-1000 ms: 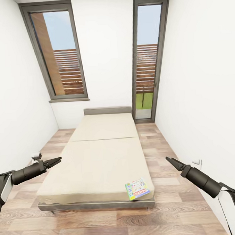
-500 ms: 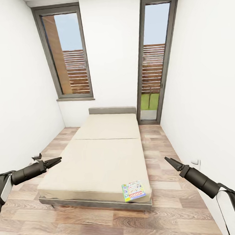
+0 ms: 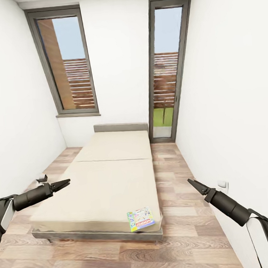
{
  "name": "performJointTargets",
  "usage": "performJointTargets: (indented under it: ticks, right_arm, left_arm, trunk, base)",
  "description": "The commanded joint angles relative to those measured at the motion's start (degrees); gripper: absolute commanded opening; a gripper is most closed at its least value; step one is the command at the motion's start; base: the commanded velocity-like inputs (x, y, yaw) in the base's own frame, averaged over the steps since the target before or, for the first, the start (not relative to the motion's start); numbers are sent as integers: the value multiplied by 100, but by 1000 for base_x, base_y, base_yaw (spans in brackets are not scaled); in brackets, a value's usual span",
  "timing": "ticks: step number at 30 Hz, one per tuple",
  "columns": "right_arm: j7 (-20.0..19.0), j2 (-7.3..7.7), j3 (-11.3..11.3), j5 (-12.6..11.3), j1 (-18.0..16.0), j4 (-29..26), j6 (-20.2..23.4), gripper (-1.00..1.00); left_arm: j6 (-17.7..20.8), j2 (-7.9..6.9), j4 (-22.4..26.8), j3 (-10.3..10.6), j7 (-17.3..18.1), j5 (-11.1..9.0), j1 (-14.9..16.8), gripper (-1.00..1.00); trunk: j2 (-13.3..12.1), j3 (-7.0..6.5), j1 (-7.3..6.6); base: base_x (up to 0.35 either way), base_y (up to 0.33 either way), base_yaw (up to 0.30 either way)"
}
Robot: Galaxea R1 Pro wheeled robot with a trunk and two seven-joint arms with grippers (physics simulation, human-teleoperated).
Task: Put all the toys in the child's room - the three board games (two on the bed and one on the table), the two jigsaw puzzles on the table, and the tennis ball on the table - inside the toy box on the table in the child's room.
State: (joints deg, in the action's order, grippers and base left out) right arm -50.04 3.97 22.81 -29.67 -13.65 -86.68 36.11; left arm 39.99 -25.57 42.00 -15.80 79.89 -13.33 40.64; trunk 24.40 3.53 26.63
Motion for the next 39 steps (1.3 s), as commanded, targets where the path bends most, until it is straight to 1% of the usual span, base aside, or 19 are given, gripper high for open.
performJointTargets:
  ticks: [1,10,39]
  right_arm:
    - [-6,0,4,-30,-6,0,38,100]
    - [-6,-1,4,-30,-6,-7,43,100]
    - [-6,-1,4,-30,-6,-24,43,100]
  left_arm:
    - [61,0,1,-2,18,-4,7,100]
    - [58,0,1,-6,25,-18,6,100]
    - [61,0,1,-9,27,-22,7,100]
  trunk:
    - [12,13,3]
    - [12,0,3]
    - [12,-1,3]
  base:
    - [0,-248,-9]
    - [0,-163,-49]
    - [0,-192,-1]
